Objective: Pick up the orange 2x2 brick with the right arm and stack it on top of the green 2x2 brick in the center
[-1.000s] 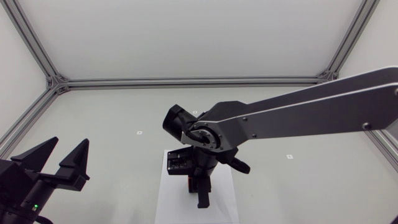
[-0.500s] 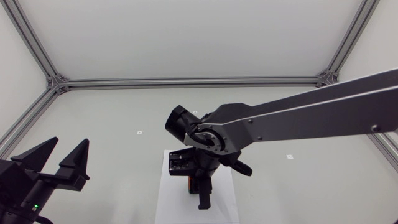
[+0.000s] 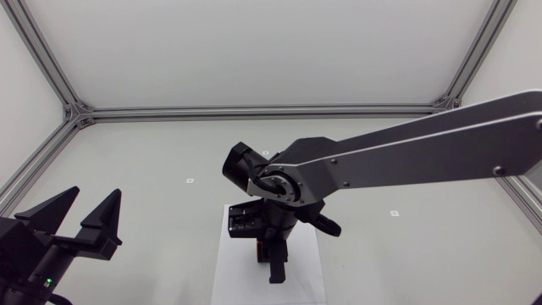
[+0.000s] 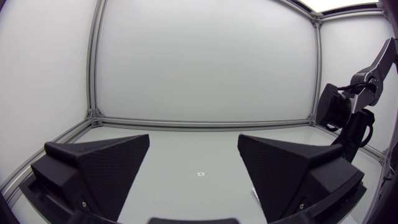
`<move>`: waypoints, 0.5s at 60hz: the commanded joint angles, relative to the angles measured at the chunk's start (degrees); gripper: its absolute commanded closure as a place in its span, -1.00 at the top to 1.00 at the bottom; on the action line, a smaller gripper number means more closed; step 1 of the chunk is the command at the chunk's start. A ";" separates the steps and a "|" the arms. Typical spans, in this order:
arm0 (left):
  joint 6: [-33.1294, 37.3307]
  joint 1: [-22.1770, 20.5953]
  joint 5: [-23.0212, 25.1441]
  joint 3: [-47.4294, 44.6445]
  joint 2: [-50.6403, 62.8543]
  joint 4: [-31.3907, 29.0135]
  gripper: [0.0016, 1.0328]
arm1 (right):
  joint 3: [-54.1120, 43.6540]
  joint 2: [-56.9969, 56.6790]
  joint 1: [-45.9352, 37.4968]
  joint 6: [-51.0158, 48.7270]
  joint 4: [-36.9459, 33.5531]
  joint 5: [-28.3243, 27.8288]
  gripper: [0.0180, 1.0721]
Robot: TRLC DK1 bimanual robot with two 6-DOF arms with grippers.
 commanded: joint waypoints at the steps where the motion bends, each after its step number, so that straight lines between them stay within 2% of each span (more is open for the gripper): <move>1: -1.15 -0.40 -0.17 -2.35 -0.15 -0.58 0.92 | -4.38 5.79 -0.11 0.19 -1.36 1.18 -0.54; 19: -1.15 -0.40 -0.17 -2.35 -0.15 -0.58 0.92 | -3.94 -0.89 -0.73 1.51 -0.74 0.83 -0.54; 30: -1.15 -0.31 -0.17 -2.35 -0.15 -0.58 0.92 | -4.29 -1.25 -1.17 1.51 -0.74 0.13 -0.54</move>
